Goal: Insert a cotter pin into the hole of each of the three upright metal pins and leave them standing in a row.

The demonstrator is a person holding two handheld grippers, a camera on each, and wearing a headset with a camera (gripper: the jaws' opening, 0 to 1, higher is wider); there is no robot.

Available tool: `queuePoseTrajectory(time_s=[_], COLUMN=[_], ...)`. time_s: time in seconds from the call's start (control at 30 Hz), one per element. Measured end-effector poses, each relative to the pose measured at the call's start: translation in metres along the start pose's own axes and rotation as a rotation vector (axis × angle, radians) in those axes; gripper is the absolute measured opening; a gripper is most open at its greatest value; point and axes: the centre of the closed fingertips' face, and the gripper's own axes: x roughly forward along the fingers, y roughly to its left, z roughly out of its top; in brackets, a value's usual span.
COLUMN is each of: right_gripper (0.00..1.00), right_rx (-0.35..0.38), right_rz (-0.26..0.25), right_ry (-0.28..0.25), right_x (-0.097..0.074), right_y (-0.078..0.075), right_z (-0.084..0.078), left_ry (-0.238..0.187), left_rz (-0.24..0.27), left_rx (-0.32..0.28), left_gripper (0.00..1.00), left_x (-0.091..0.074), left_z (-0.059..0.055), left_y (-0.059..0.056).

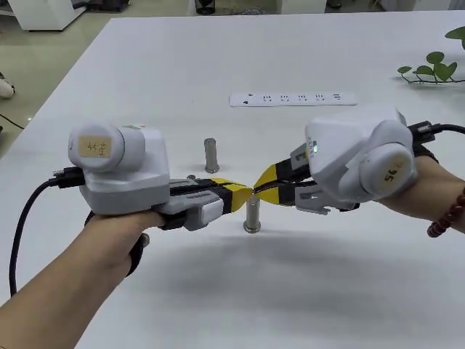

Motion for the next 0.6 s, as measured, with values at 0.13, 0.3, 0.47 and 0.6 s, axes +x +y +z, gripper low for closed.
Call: queuePoseTrajectory(time_s=[0.13,0.3,0.47,0.6], right_gripper=[0.00,0.00,0.00,0.00], right_rx=[0.038,0.094,0.230,0.301], right_rz=[-0.002,0.005,0.025,0.036], right_ry=[-0.014,-0.032,-0.082,-0.107], right_x=[-0.0007,-0.0014,-0.0023,-0.0029], right_y=[0.0001,0.0018,0.0037,0.0046], right_z=[0.0002,0.0001,-0.0015,-0.0050], left_ry=[0.002,0.008,0.016,0.018], left_rz=[-0.006,-0.016,-0.036,-0.052], left_rx=[0.041,0.098,0.164,0.189], left_gripper=[0.00,0.00,0.00,0.00], left_x=[-0.0001,-0.0010,-0.0023,-0.0039], left_z=[0.0001,-0.0005,-0.0017,-0.0032], left_y=[-0.0008,-0.0025,-0.0061,-0.0081])
